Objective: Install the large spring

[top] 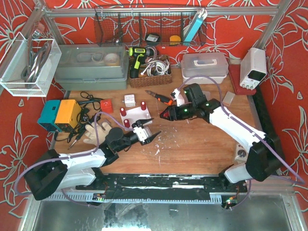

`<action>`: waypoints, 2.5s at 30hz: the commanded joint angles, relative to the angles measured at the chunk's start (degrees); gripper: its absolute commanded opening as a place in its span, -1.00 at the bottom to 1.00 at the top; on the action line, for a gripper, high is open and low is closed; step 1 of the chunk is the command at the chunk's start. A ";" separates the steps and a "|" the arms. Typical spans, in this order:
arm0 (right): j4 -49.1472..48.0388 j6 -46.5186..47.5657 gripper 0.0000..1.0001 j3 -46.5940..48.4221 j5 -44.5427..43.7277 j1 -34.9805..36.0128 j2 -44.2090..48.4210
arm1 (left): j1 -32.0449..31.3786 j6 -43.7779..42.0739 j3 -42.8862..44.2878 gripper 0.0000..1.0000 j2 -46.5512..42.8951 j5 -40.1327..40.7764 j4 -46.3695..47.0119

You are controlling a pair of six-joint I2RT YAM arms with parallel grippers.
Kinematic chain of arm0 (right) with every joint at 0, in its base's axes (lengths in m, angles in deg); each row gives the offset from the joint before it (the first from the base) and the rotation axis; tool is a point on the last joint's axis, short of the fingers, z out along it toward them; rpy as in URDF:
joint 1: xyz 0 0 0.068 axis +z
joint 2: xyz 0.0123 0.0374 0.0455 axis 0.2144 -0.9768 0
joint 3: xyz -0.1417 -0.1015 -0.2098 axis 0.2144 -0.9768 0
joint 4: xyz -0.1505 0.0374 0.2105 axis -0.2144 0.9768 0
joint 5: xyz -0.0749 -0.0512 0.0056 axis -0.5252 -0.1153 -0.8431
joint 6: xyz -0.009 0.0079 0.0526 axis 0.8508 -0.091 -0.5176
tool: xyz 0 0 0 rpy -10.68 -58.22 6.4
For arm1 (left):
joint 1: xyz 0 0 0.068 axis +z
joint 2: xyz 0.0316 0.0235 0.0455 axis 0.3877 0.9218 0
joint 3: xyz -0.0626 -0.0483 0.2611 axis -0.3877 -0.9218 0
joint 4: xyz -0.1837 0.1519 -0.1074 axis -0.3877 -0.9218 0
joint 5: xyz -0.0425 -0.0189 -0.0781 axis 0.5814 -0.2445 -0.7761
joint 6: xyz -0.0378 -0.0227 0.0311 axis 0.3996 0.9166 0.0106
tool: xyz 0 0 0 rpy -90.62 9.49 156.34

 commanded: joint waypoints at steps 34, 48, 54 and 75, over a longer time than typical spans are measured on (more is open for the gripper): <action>-5.35 -3.13 -0.43 -1.58 5.94 7.17 4.13 | 3.26 -2.78 4.11 -0.12 7.89 -9.27 12.08; -7.64 -4.79 -0.45 -2.22 7.74 8.15 3.51 | 3.65 -6.25 3.39 -0.04 8.88 -11.19 13.49; -7.10 -4.36 -0.45 -1.89 7.52 8.15 3.40 | 3.98 -6.95 3.43 -0.09 9.44 -11.70 13.70; -3.70 -1.03 0.45 -2.05 4.57 8.10 4.68 | 6.21 -7.05 2.60 -1.00 6.99 -15.98 11.21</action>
